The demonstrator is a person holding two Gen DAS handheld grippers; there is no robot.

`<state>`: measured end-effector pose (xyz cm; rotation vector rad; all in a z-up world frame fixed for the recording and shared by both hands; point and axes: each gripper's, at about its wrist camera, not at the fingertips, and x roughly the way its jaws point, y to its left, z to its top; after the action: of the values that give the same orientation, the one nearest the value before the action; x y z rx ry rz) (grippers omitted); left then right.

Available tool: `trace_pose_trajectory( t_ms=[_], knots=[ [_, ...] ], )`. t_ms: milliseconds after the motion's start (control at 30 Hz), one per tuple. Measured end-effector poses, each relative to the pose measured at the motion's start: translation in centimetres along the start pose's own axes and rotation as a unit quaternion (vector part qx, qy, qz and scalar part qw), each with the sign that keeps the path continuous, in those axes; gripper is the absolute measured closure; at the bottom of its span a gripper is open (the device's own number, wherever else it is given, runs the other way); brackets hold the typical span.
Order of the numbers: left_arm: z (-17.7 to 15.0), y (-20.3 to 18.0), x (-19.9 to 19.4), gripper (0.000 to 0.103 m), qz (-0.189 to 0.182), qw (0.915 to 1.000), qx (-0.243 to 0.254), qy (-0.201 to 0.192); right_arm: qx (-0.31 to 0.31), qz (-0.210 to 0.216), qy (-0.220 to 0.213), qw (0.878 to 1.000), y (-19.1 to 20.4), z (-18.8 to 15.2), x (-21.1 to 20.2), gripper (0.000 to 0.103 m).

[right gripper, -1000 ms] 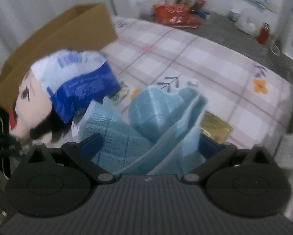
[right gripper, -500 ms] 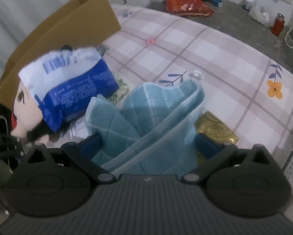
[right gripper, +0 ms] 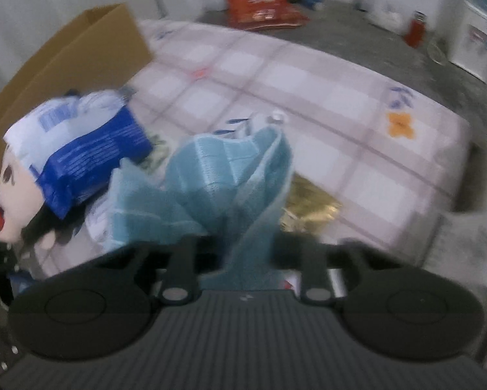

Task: Organize soft objects
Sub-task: 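Grasp the light blue towel with the right gripper while the left gripper holds the box, then lift the towel with the right gripper while the left gripper holds the bandage box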

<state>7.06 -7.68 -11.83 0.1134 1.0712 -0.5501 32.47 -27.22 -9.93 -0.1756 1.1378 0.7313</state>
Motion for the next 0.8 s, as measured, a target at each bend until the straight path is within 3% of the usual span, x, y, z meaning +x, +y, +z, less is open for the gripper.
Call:
trace_pose_trajectory(
  t_ms=[133,333,467,633,800],
  knots=[
    [-0.3,-0.4,-0.1,0.031,0.013,0.9998,0.006,-0.01,0.002,-0.025,-0.029,0.999,1.6,-1.5,-2.0,0.092],
    [-1.0,-0.4,-1.0,0.031,0.008,0.9999,-0.011,-0.005,0.057,-0.006,-0.091,0.994,4.3,-4.5,-7.9,0.093],
    [-2.2,-0.4,-1.9,0.031,0.012,0.9996,-0.024,0.0,0.108,0.006,-0.09,0.99,7.3,-8.7,-10.1,0.093],
    [-4.2,0.4,-3.9,0.031,0.01,0.9989,-0.045,-0.006,0.212,0.015,-0.087,0.973,11.4,-15.9,-10.4,0.093],
    [-6.1,0.9,-6.0,0.031,0.005,0.9981,-0.059,-0.015,0.292,0.066,-0.092,0.95,15.7,-20.7,-7.6,0.093]
  ],
)
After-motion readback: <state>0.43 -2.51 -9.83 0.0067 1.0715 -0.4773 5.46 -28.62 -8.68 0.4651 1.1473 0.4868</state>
